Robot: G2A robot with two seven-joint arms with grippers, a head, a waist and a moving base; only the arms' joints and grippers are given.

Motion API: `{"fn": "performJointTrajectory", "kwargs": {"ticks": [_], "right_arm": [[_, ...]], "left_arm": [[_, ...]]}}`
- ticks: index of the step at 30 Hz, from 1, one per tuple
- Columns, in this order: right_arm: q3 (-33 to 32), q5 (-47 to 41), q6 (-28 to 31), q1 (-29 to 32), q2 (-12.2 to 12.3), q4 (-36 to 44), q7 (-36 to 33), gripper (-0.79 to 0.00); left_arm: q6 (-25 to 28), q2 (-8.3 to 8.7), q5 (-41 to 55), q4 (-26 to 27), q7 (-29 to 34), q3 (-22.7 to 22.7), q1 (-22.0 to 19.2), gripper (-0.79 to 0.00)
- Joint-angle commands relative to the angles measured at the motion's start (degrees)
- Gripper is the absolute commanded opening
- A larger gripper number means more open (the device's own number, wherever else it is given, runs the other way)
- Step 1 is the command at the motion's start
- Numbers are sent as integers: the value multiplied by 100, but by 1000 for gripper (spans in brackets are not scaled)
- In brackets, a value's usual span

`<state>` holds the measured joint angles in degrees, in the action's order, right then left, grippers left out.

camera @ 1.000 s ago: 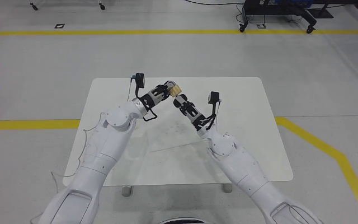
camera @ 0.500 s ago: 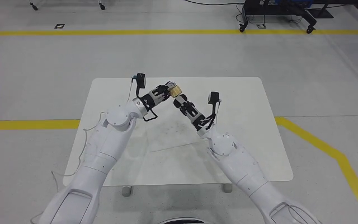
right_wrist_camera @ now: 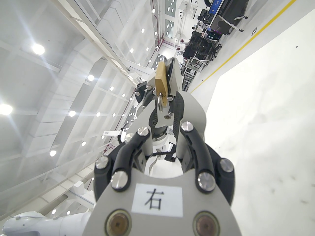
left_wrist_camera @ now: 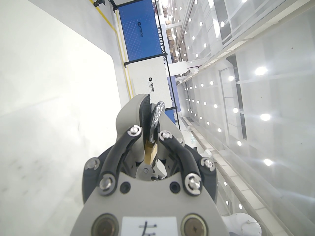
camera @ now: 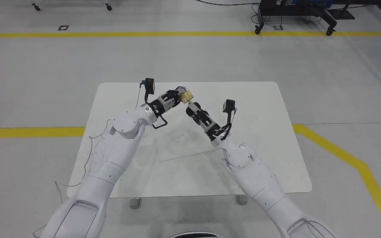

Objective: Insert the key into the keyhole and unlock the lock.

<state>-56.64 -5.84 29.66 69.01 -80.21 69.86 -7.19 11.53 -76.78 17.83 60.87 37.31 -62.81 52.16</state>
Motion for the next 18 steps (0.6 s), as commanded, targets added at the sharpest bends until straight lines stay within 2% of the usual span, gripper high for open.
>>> {"fn": "performJointTrajectory", "kwargs": {"ticks": [1, 2, 16, 17, 18], "right_arm": [[-23, 7, 14, 30, 2, 25, -19, -723], [-37, 8, 19, 46, 2, 37, -25, -785], [-108, -47, 58, 30, -40, 58, -144, -785], [-117, -48, 75, 37, -41, 55, -153, -579], [-132, -59, 120, 52, -41, 64, -164, -231]], "left_arm": [[-1, -2, -13, 0, -9, 0, 0, -785], [-1, -2, -19, 0, -14, -1, 0, -785], [95, -11, -106, 5, 81, 15, -2, -785], [99, -11, -105, 2, 85, 13, -3, -785], [91, -12, -103, -3, 85, 12, -3, -785]]}}
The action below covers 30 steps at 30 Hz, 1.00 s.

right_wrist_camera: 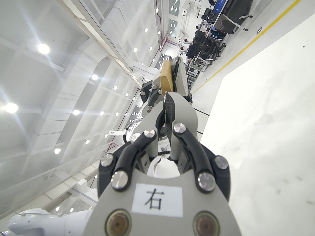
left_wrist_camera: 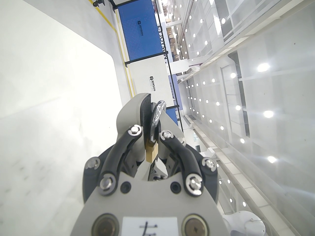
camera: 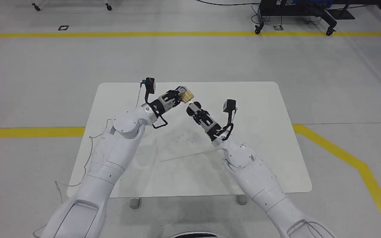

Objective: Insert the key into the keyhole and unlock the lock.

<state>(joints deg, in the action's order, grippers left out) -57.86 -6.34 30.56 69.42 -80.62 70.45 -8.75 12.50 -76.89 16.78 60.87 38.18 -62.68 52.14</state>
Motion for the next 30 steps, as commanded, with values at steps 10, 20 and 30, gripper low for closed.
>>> {"fn": "performJointTrajectory", "kwargs": {"ticks": [10, 20, 30], "right_arm": [[-32, -94, 119, 52, 2, 28, -58, 0], [-167, -1480, 96, 337, 23, 365, -954, -760], [-108, -2112, -120, 144, -39, 58, -1384, -785]], "left_arm": [[39, -3, 66, -7, -90, -63, 4, -785], [218, 27, -202, 380, -394, -133, 250, -785], [398, 52, -284, 601, -302, -183, 405, -785]]}}
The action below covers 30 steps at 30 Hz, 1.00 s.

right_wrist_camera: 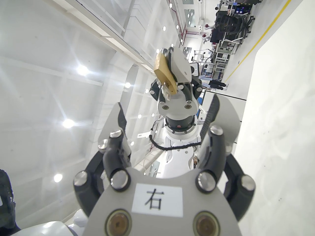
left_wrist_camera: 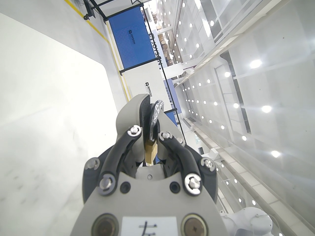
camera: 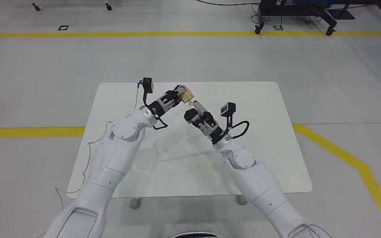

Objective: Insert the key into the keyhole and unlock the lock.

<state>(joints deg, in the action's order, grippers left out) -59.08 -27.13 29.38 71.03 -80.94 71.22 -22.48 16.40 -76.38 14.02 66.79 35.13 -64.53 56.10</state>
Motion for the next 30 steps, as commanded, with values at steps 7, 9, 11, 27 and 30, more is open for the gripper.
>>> {"fn": "performJointTrajectory", "kwargs": {"ticks": [7, 9, 11, 27, 30], "right_arm": [[73, -136, 87, -122, -65, -187, -33, -785], [61, -147, 132, -122, -74, -215, -12, -785], [51, -176, 170, -111, -81, -227, -22, -785], [-167, -2639, -390, -55, -144, -382, -1791, -785], [-235, -3110, -675, -66, -156, -466, -2115, -785]], "left_arm": [[60, 6, -17, 48, 61, -12, 33, -785], [75, 7, -31, 56, 73, -9, 39, -785], [83, 8, -37, 56, 84, -11, 37, -785], [228, 11, 112, 45, 312, -26, 35, -785], [274, 11, 147, 49, 356, -27, 42, -785]]}}
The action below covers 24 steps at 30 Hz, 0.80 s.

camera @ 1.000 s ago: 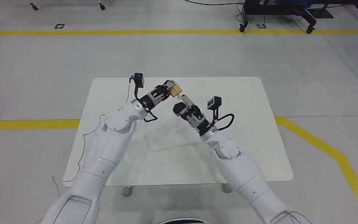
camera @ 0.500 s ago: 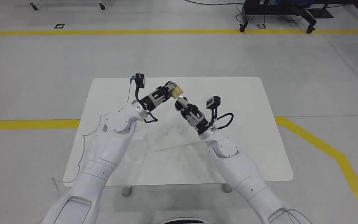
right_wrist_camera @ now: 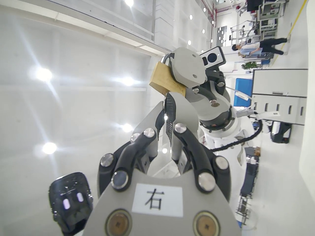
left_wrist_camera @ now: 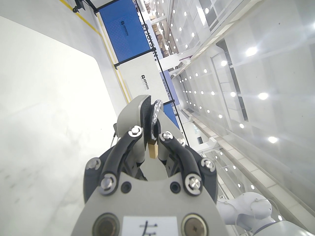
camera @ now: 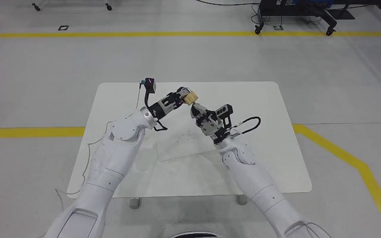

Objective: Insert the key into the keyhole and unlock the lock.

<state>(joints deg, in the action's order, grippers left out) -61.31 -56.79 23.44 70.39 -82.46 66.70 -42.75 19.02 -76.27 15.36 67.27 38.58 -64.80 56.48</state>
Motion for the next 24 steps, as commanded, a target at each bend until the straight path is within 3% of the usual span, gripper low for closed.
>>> {"fn": "performJointTrajectory", "kwargs": {"ticks": [1, 16, 22, 23, 24], "right_arm": [[-36, -292, -177, -7, -7, -46, -196, -785], [-138, -2141, -2404, -271, -92, -630, -1905, -785], [-199, -2159, -2398, -336, -109, -805, -2023, -785], [-207, -2130, -2363, -334, -110, -808, -2018, -533], [-215, -2124, -2361, -327, -111, -803, -2026, -360]], "left_arm": [[25, 1, 20, 1, 24, -2, 3, -785], [240, 12, 112, 11, 185, -24, 22, -785], [265, 15, 121, 13, 118, -49, 34, -785], [264, 16, 120, 16, 116, -50, 35, -785], [263, 16, 120, 17, 115, -50, 36, -785]]}}
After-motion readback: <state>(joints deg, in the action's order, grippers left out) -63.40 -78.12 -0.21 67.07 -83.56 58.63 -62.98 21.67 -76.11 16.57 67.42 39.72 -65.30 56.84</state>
